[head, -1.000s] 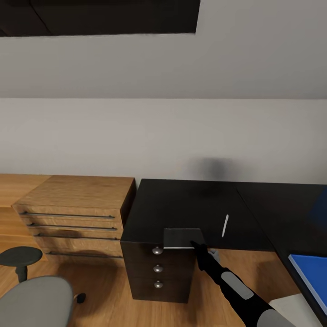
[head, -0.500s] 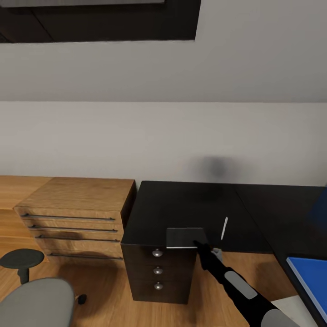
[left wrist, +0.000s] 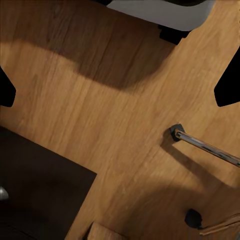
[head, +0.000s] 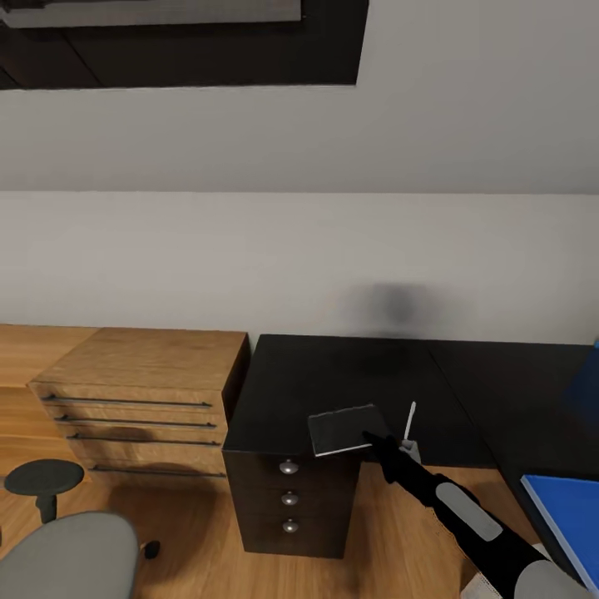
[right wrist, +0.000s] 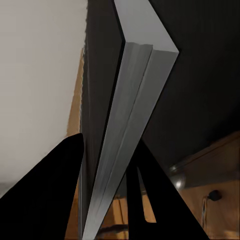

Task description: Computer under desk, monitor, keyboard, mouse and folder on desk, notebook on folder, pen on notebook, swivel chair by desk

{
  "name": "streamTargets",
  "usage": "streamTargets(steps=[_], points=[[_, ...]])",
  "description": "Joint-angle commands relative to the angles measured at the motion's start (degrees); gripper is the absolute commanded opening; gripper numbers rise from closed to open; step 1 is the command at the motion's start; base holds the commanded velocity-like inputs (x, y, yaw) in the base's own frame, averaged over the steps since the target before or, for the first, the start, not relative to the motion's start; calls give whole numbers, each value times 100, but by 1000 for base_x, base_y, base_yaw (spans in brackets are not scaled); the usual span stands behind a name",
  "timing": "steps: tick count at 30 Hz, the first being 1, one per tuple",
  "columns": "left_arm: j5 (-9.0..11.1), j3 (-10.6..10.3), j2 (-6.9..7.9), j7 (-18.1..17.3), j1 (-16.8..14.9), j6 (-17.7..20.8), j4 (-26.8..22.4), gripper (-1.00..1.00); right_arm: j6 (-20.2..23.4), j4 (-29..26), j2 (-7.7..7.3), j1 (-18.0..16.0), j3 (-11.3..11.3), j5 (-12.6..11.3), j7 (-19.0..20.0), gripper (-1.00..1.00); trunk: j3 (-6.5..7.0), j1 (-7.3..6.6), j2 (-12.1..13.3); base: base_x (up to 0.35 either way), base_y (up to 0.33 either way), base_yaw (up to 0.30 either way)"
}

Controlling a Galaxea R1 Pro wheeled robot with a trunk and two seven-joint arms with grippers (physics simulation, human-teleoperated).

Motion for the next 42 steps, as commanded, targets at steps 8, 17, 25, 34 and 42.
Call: streamTargets(steps=[8, 17, 25, 34, 42], points=[[46, 9, -1, -29, 3, 4, -9, 100, 611, -151, -442, -7, 46, 141, 27, -100, 139, -176, 319, 0, 0, 0], [46, 9, -1, -29, 3, 5, -3, 100, 724, -284, -698, -7, 37, 149, 47, -100, 301, -373, 680, 0, 0, 0], [46, 13, -1, -29, 3, 5, -3, 100, 704, -288, -875, -7, 36, 172, 46, -100, 354, -439, 800, 0, 0, 0], [46, 18, -1, -29, 3, 5, -3, 100, 775, -198, -985, -7, 46, 120, 65, -100, 354, -439, 800, 0, 0, -9], [46, 18, -5, -29, 3, 5, -3, 100, 779, -10, -1003, -7, 42, 31, 67, -100, 354, -439, 800, 0, 0, -186]])
